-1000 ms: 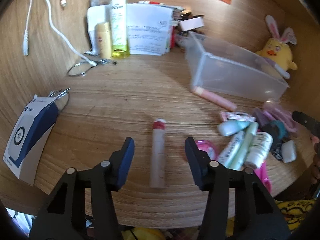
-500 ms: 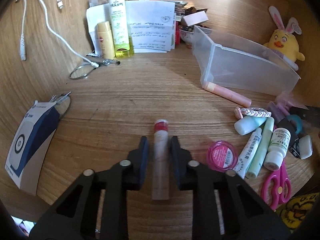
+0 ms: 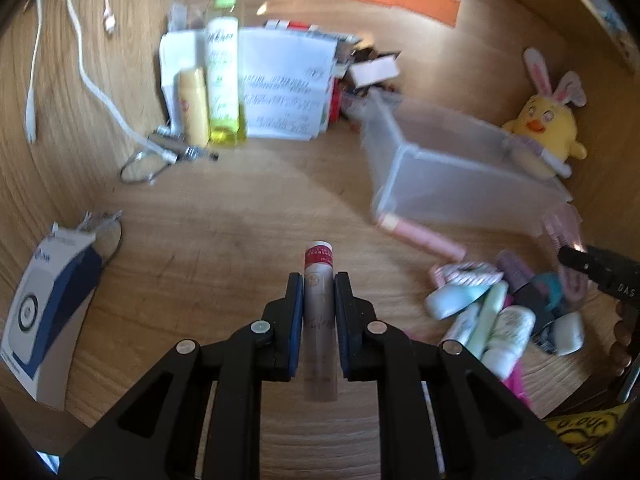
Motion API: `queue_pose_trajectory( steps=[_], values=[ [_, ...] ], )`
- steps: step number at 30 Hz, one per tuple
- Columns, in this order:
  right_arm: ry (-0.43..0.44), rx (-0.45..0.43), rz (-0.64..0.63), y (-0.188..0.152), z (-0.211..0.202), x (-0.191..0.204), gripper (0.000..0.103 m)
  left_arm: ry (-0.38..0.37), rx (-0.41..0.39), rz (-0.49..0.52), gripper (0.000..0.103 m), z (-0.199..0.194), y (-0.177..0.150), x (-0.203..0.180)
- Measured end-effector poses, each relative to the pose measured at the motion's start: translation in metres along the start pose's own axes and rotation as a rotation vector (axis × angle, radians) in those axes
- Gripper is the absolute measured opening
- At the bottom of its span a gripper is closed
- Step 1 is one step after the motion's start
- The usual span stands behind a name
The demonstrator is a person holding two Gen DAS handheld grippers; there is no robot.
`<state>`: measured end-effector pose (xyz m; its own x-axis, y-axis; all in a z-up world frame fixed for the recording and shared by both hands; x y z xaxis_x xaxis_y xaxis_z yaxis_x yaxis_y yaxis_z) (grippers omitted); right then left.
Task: Organize objects
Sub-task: 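Grasp the bagged pink rope with the right gripper while the left grasps a lip balm tube, then carry both items over the clear box and release them inside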
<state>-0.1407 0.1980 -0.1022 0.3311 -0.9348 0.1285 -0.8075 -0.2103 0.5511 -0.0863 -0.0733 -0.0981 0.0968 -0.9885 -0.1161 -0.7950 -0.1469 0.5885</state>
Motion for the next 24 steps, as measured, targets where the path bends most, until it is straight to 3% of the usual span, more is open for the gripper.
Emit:
queue_pose_trajectory(
  steps=[10, 15, 24],
  values=[
    [0.032, -0.155, 0.023, 0.029, -0.050, 0.000, 0.055, -0.097, -0.129, 0.050, 0.015, -0.040, 0.051, -0.035],
    [0.008, -0.221, 0.005, 0.052, -0.067, 0.001, 0.055, -0.102, -0.175, 0.090, 0.015, -0.051, 0.075, -0.048],
    [0.006, -0.242, -0.011, 0.084, -0.067, 0.003, 0.055, -0.127, -0.186, 0.115, 0.015, -0.048, 0.113, -0.066]
  ],
)
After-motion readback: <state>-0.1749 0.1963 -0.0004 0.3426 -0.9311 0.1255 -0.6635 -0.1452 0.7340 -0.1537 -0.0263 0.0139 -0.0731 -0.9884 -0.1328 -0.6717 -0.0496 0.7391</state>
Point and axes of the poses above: each gripper's, at about its wrist camera, not at the fingertips, and z roughly the way its jaws point, x to its left, y to its top, the point moved 9 cm from there along z, roughly the way its jaws point, and after that the axes turned 10 degrees about x, right-handed, at the moved point
